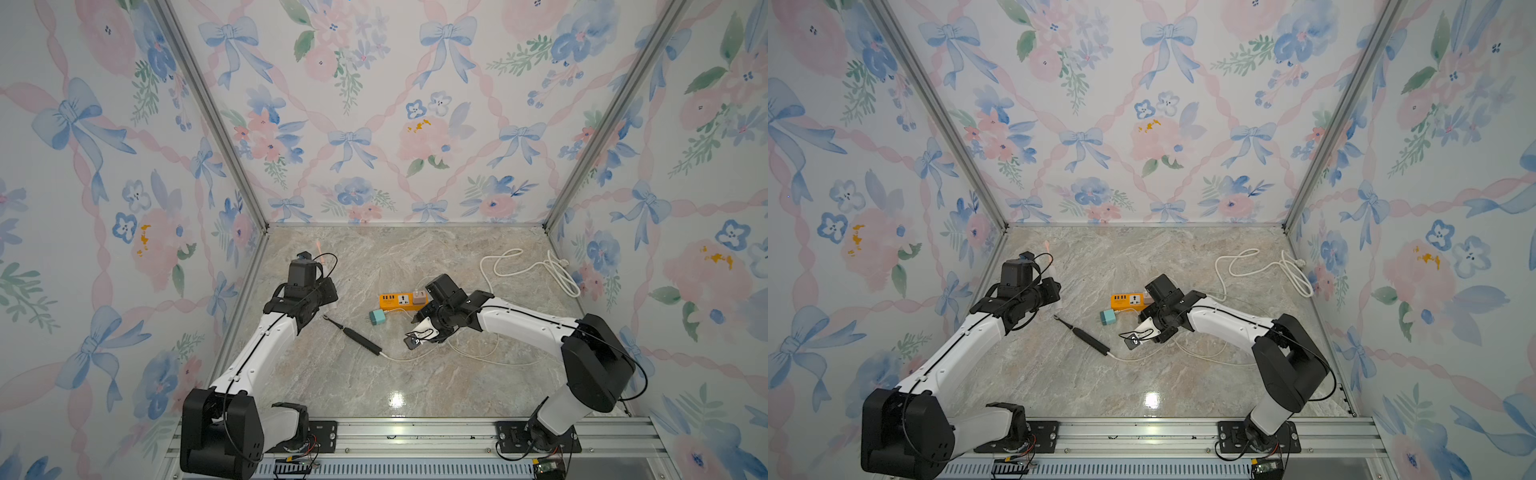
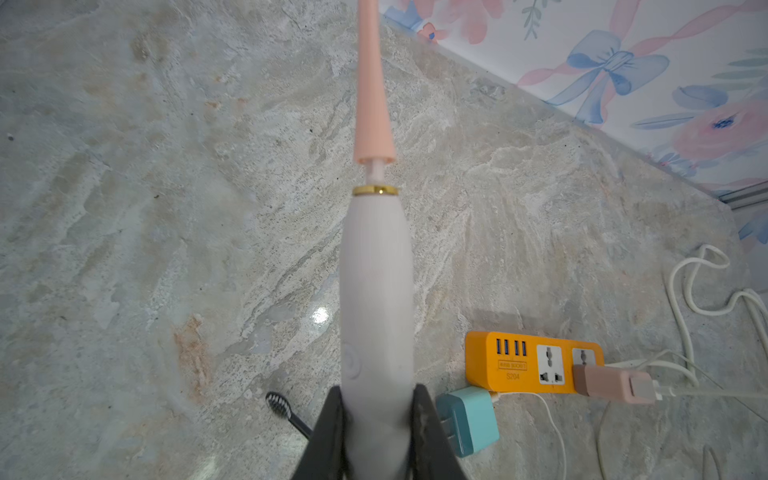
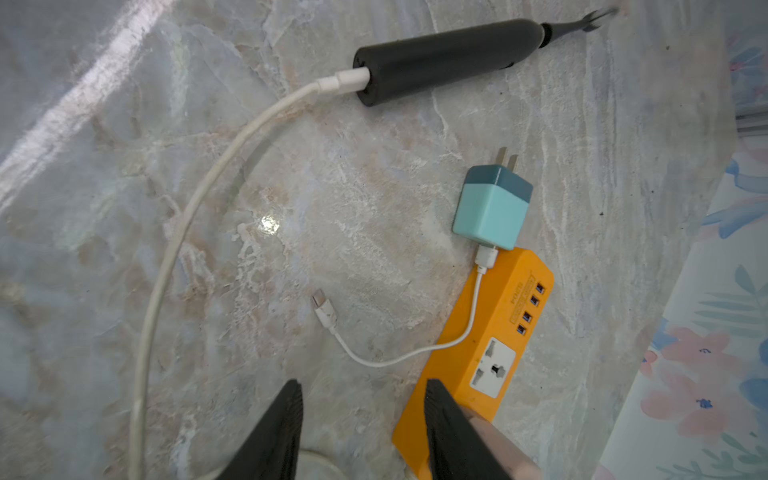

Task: Charge the electric toothbrush
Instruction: Pick up the charging cable from the center of the board.

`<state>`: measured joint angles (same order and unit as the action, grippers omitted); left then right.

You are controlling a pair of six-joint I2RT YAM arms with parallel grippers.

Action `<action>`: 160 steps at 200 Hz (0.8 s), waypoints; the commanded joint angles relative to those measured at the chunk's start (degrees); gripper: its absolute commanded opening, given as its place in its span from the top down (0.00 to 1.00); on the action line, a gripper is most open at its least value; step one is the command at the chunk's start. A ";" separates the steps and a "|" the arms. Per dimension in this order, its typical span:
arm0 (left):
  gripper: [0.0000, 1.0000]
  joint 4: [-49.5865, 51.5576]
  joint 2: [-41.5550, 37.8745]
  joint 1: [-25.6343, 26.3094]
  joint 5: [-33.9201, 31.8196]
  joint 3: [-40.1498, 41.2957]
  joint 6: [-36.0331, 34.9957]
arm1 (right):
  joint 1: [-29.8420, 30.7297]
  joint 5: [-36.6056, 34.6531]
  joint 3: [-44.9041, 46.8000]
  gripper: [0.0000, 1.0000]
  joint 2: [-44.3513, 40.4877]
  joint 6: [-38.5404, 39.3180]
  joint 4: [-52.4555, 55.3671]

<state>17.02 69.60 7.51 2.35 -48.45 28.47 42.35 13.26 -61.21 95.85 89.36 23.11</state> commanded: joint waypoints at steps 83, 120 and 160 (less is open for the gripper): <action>1.00 -1.09 -1.40 -0.56 -3.05 0.72 -2.04 | 0.17 -1.10 -6.97 0.77 12.40 9.17 5.56; 1.00 -1.28 -1.57 -1.01 -2.35 0.72 -1.93 | 0.16 -2.26 -7.17 0.80 13.95 9.87 5.53; 1.00 -1.48 -1.95 -1.62 -1.83 1.21 -1.75 | 1.30 -2.27 -9.05 0.89 15.35 9.65 9.21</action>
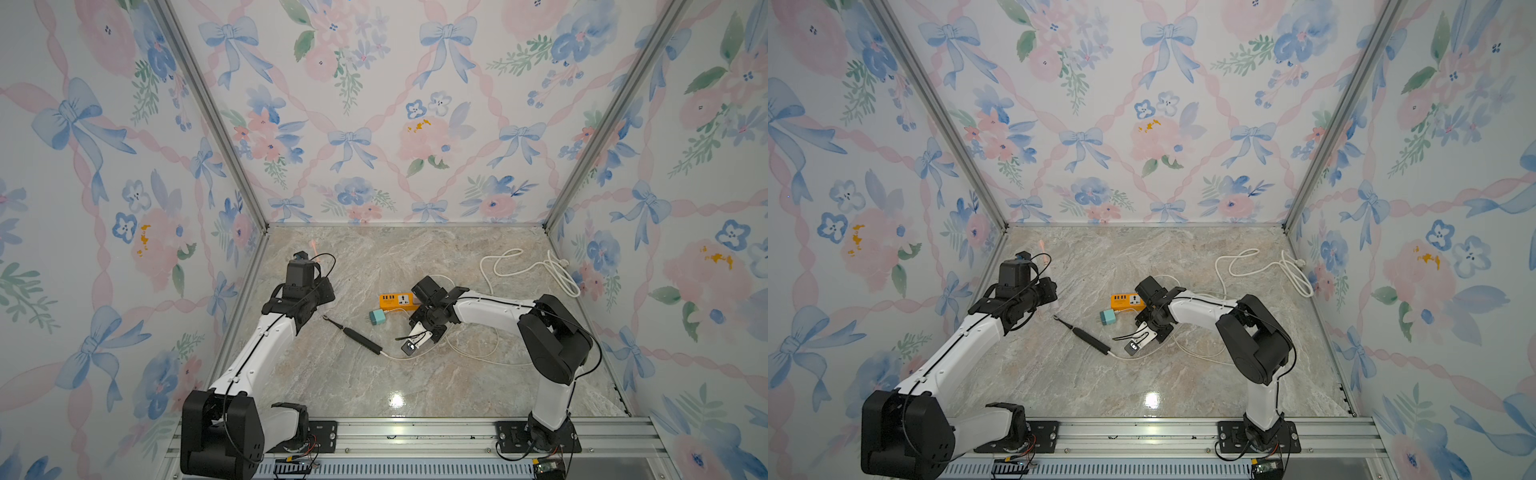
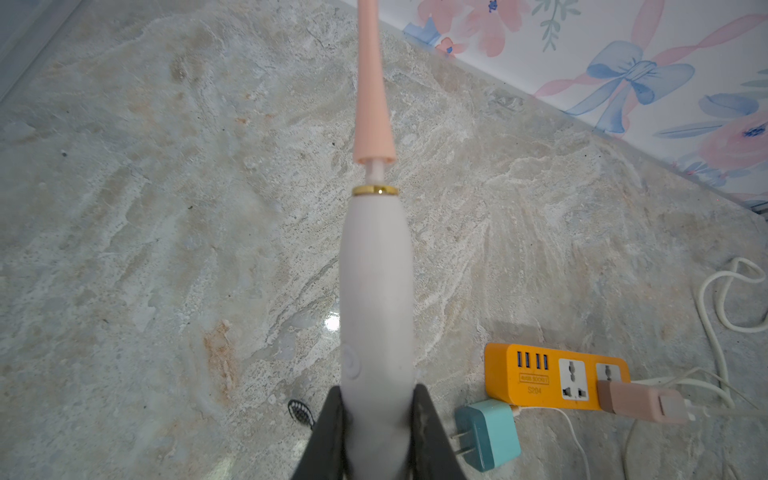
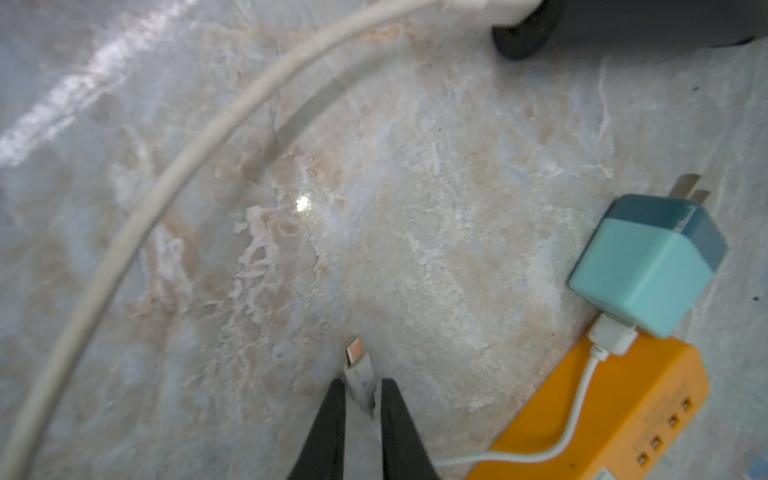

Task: Charge the electric toothbrush
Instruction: Pick up the charging cable from the center of the board.

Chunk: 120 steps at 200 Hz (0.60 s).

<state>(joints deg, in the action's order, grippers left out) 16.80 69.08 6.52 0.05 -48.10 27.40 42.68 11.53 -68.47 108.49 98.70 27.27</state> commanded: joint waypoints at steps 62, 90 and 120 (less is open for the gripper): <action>1.00 -2.27 -2.02 -2.34 3.51 1.10 -0.30 | 2.34 1.66 -7.18 1.00 2.59 -3.86 13.37; 1.00 -5.70 -4.49 -2.75 5.78 1.16 0.53 | 4.17 6.65 -15.60 1.00 1.25 -16.66 22.43; 1.00 -13.20 -8.60 -1.58 10.40 1.28 1.49 | 6.86 6.98 -25.49 1.00 1.73 -45.57 24.77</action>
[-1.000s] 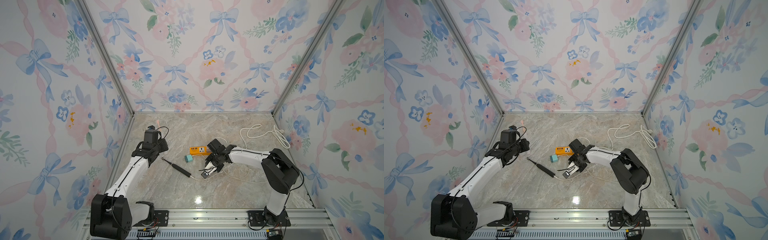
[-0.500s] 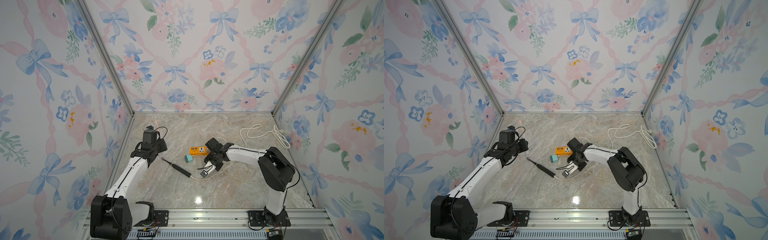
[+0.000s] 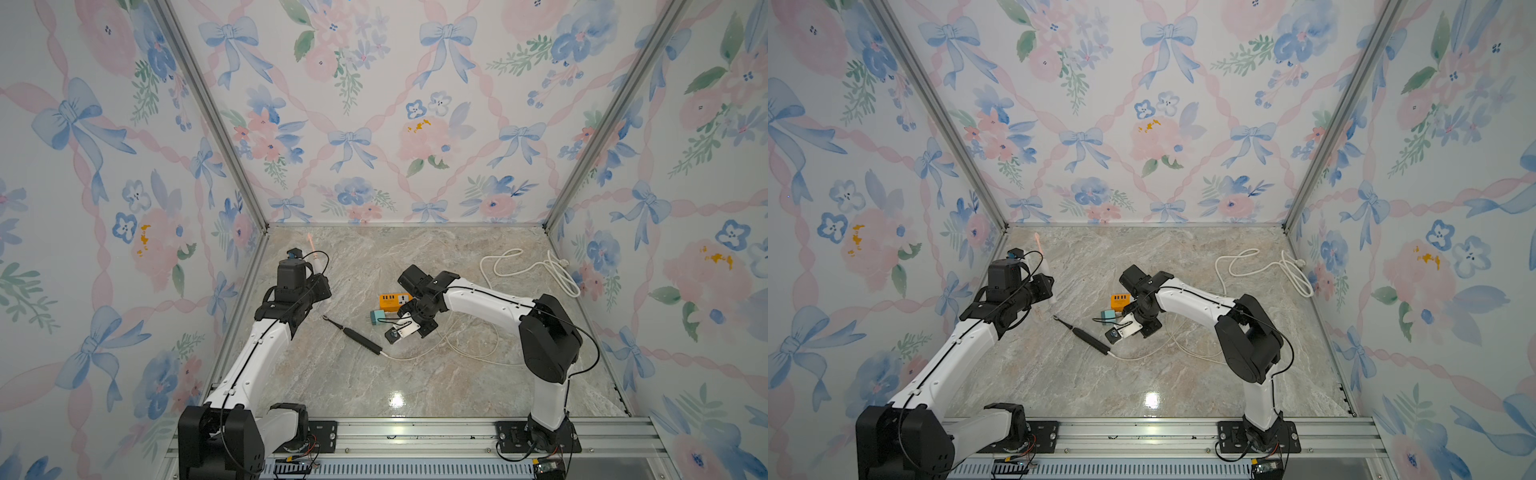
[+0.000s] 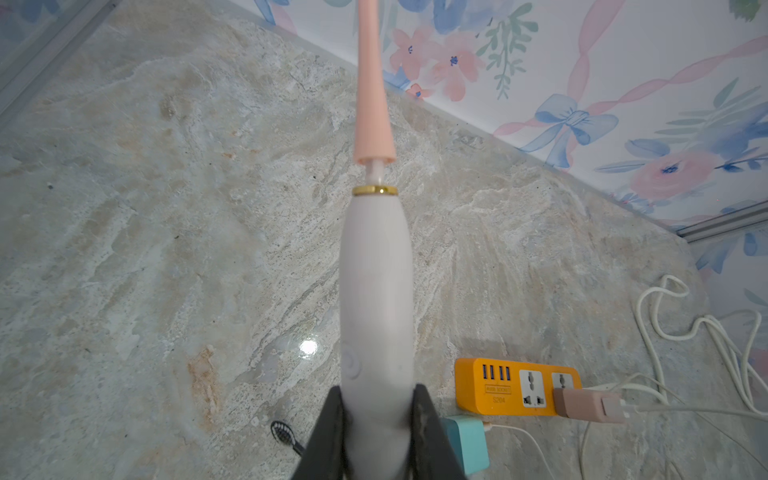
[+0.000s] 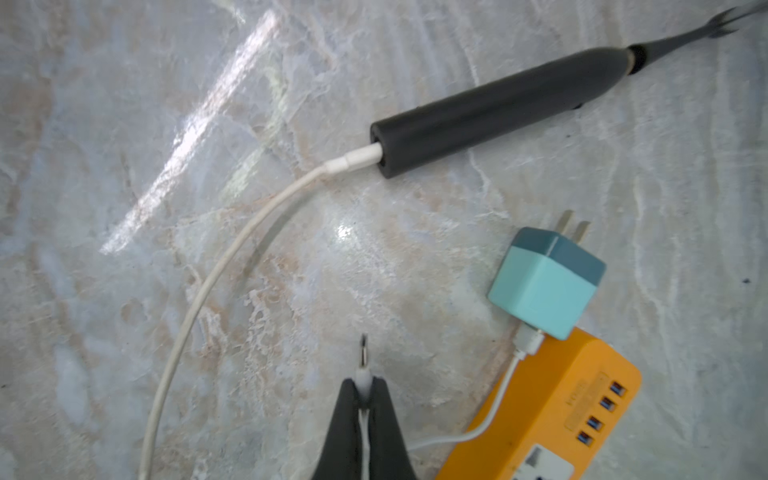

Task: Charge the electric toothbrush
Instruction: Pick up the charging cable from the center of the board.

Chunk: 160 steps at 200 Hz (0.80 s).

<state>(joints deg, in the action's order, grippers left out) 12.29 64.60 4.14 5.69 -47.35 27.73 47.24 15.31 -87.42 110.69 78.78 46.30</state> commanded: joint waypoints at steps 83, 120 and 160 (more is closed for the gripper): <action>1.00 -34.62 -5.56 2.05 17.21 7.02 19.74 | -0.94 25.49 -4.94 1.00 -4.19 -83.60 -14.15; 1.00 -36.04 -5.38 2.36 17.58 9.84 26.56 | -4.31 31.81 13.05 1.00 -8.74 -126.07 -60.22; 1.00 -44.64 -5.19 2.57 26.34 11.69 28.13 | -4.36 33.52 17.67 1.00 -5.04 -150.15 -90.26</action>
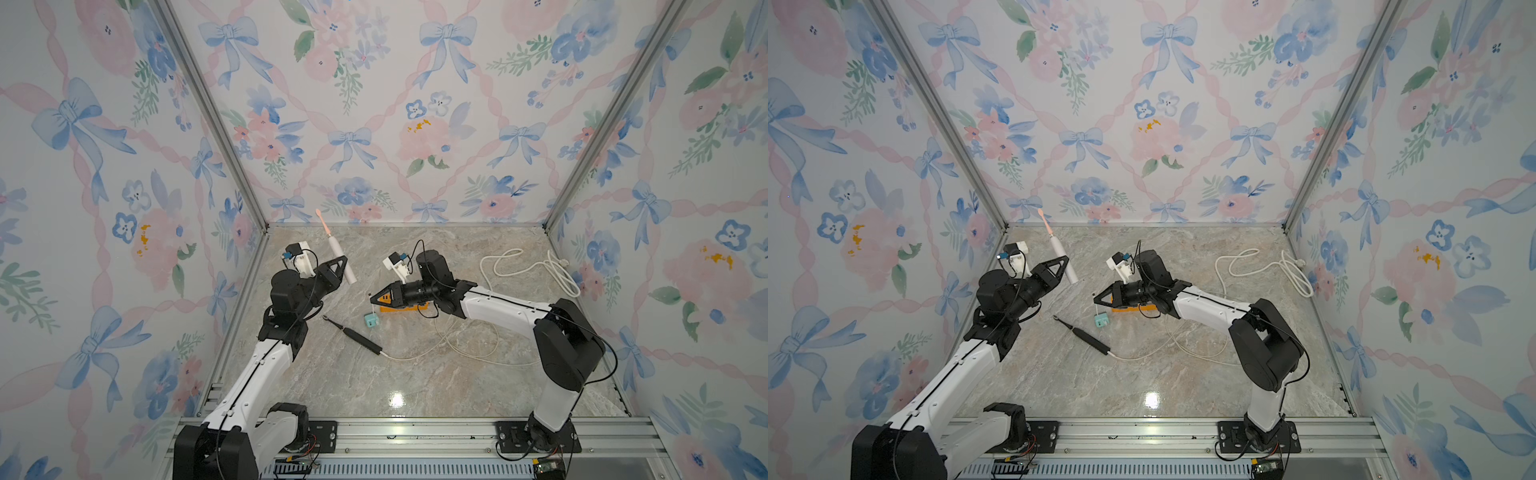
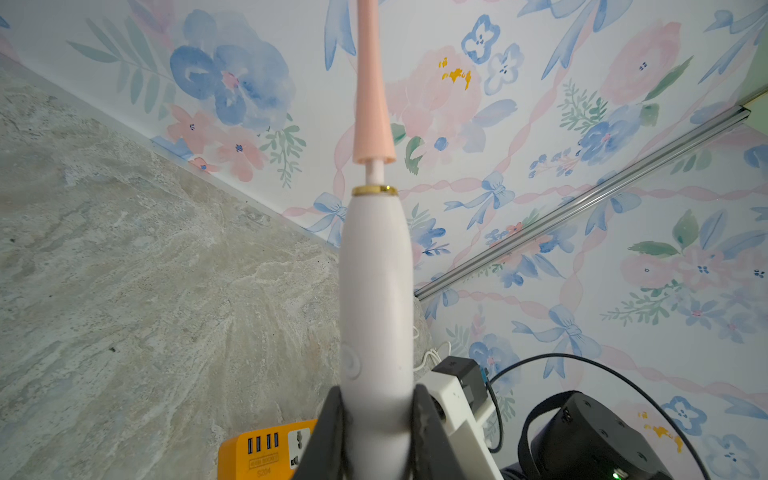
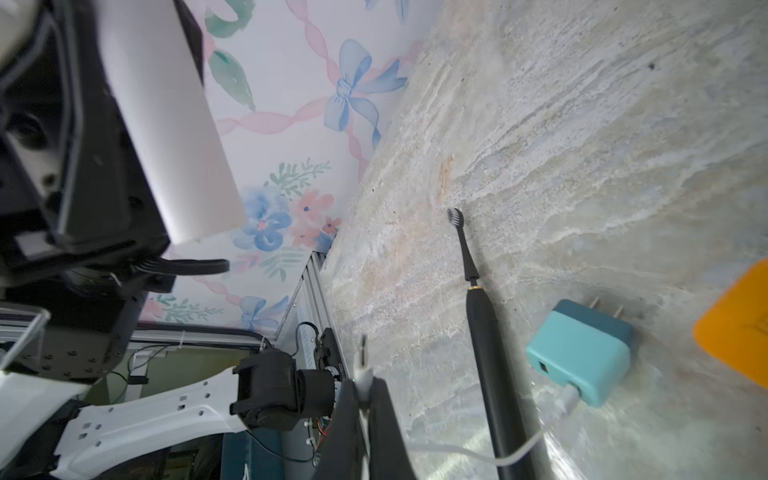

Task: Charge the electric toothbrush
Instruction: Pick up the charging cable from the center of the board.

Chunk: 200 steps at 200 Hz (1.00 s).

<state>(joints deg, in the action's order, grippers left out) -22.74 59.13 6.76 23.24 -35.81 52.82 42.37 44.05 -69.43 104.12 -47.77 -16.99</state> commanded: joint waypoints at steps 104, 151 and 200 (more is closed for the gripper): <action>1.00 -37.04 13.32 -2.74 27.06 -11.63 15.83 | -2.69 13.08 1.23 1.00 4.69 -49.83 -62.16; 1.00 -66.51 21.18 -2.38 26.50 -11.40 40.95 | -3.39 11.12 -0.19 1.00 2.49 -49.88 -63.43; 1.00 -58.73 20.83 -1.93 25.50 -12.88 39.08 | -5.13 11.39 0.93 1.00 -6.08 -19.16 -23.84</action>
<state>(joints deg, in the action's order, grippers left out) -83.57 82.56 4.51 48.90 -47.09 92.73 38.61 55.68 -67.81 106.04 -90.78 -68.20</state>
